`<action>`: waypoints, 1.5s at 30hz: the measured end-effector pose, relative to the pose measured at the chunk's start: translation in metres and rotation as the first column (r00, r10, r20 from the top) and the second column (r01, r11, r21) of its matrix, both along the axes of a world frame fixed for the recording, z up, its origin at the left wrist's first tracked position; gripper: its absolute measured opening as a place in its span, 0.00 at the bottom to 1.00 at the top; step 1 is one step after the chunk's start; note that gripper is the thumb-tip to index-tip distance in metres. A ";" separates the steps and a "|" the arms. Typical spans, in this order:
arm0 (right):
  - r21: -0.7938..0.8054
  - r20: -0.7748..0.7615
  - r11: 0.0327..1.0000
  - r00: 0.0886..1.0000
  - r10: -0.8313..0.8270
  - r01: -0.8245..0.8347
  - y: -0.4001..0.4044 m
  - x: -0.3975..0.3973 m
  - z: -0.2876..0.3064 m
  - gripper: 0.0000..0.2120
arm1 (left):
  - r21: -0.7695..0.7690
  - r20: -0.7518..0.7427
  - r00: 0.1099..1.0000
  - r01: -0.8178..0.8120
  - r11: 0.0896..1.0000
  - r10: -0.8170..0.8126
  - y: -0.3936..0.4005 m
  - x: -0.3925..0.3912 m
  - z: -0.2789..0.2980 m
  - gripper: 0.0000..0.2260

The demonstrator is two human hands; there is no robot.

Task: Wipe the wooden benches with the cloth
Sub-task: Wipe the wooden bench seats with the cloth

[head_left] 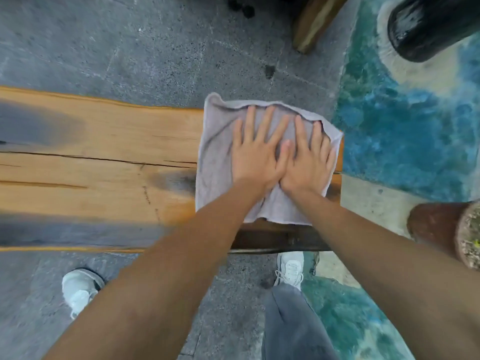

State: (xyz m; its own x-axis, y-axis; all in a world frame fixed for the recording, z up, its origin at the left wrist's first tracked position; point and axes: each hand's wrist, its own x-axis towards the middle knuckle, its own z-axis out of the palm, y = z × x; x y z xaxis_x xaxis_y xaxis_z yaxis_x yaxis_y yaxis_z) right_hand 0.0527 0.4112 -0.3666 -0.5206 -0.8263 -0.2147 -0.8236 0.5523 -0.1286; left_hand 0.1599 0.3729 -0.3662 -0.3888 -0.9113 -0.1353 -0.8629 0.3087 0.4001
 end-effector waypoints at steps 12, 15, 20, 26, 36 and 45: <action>-0.022 0.025 0.920 0.920 -0.391 0.391 0.148 0.018 -0.002 0.24 | 0.024 -0.056 0.971 0.234 0.972 -0.232 0.139 0.004 0.001 0.23; 0.035 -0.026 0.964 0.965 -0.262 0.263 0.094 0.046 0.000 0.26 | 0.040 -0.039 0.987 0.160 0.986 -0.159 0.089 0.035 0.004 0.23; -0.032 -0.007 0.997 0.998 -0.064 0.064 -0.025 0.156 -0.006 0.27 | -0.032 -0.012 0.996 -0.090 0.995 0.090 -0.016 0.146 0.000 0.23; -0.054 0.042 0.965 0.965 0.261 -0.258 -0.106 0.311 -0.008 0.25 | -0.076 0.071 0.896 -0.434 0.898 0.439 -0.072 0.304 -0.003 0.26; -0.013 -0.009 0.487 0.487 0.873 -0.873 -0.004 0.227 -0.003 0.25 | -0.002 0.028 0.639 -0.769 0.639 0.769 0.090 0.215 -0.005 0.27; -0.013 -0.115 0.969 0.963 0.244 -0.247 0.012 0.356 -0.020 0.26 | -0.031 -0.098 0.910 -0.407 0.913 0.402 0.062 0.348 -0.020 0.25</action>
State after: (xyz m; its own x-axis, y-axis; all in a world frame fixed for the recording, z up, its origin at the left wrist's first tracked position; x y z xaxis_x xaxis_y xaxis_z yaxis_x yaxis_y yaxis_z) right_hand 0.4088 0.4235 -0.3863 -0.3209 -0.9364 -0.1424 -0.9433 0.3294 -0.0402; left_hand 0.5079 0.4345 -0.3858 0.0067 -0.9977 -0.0680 -0.8804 -0.0381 0.4727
